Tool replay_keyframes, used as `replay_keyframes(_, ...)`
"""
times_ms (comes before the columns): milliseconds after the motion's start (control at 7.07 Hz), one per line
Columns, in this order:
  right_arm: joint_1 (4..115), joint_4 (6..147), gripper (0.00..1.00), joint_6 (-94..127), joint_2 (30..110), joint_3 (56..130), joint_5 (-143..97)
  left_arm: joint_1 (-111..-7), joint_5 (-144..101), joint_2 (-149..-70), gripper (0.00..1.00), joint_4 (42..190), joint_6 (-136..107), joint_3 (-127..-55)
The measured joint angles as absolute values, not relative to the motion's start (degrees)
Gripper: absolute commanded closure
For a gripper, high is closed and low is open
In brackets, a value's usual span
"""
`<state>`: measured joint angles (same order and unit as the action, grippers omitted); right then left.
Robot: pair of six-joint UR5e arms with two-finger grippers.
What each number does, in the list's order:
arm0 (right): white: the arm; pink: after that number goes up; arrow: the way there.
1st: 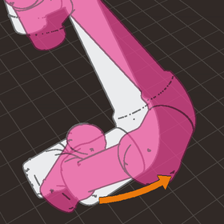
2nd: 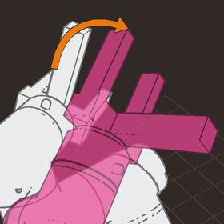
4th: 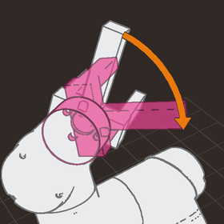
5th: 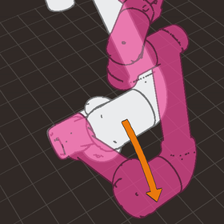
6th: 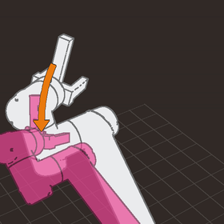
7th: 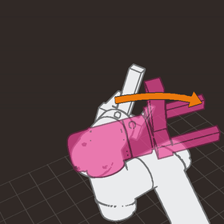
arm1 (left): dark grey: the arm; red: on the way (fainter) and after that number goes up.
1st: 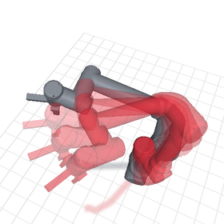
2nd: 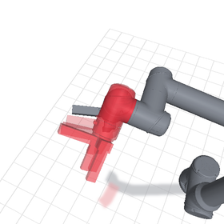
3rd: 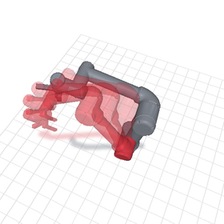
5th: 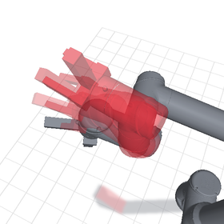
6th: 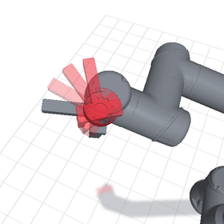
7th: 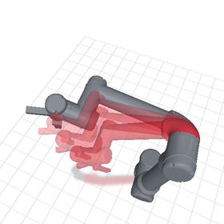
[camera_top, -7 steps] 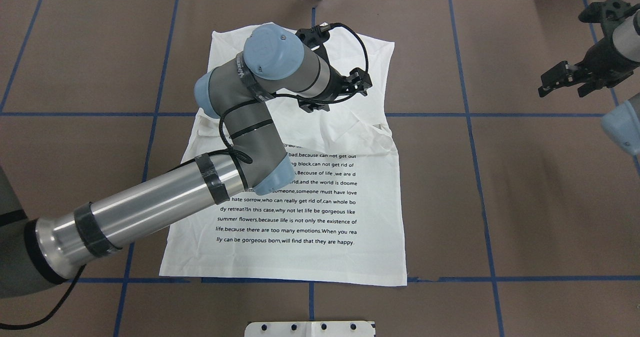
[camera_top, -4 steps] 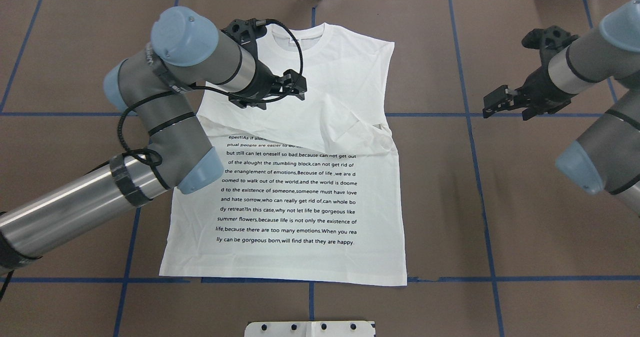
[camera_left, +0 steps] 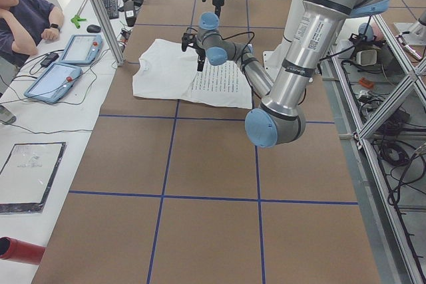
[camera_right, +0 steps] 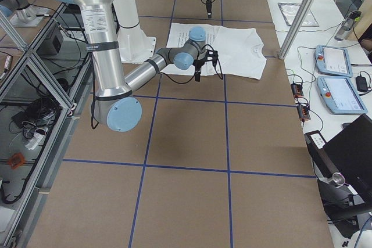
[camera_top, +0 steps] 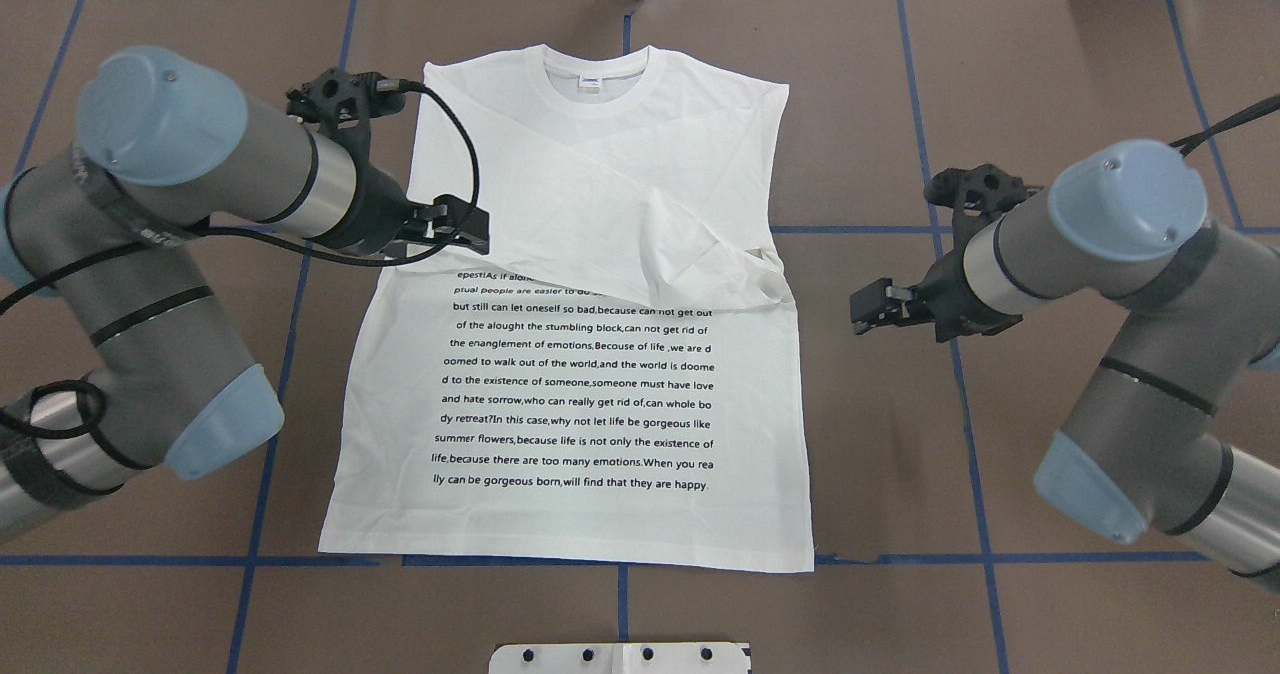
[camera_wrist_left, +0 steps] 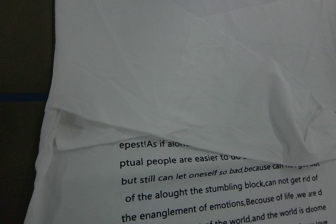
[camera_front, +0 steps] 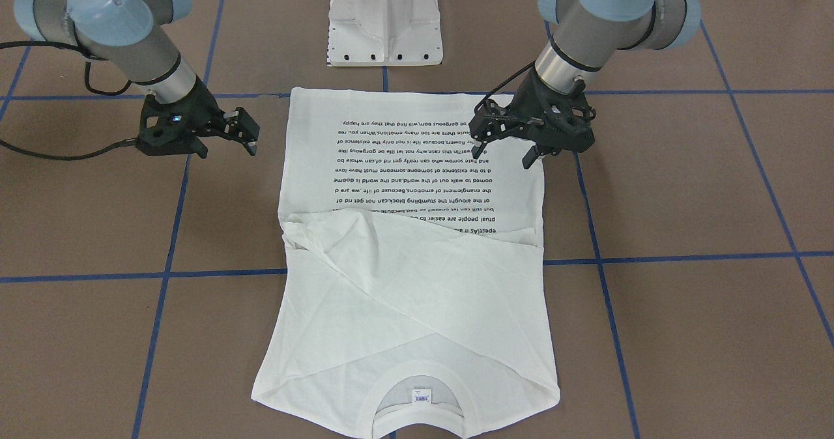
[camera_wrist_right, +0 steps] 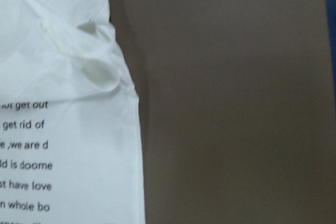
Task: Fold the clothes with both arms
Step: 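Release the sleeve and lower both grippers to the shirt's side edges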
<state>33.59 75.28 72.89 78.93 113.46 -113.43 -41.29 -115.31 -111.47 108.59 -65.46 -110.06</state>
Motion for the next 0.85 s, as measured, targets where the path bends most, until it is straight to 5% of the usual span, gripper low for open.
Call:
replay_keyframes(424, 17.99, 88.33, 0.00, 81.09, 77.31, 120.58, -103.35, -40.86, -115.31, -104.92, 0.00, 108.45, -62.94, -114.43)
replay_keyframes(849, 11.09, 91.56, 0.04, 84.87, 72.61, 116.93, -98.52, -40.68, -115.37, -104.63, 0.00, 108.46, -62.23, -114.29)
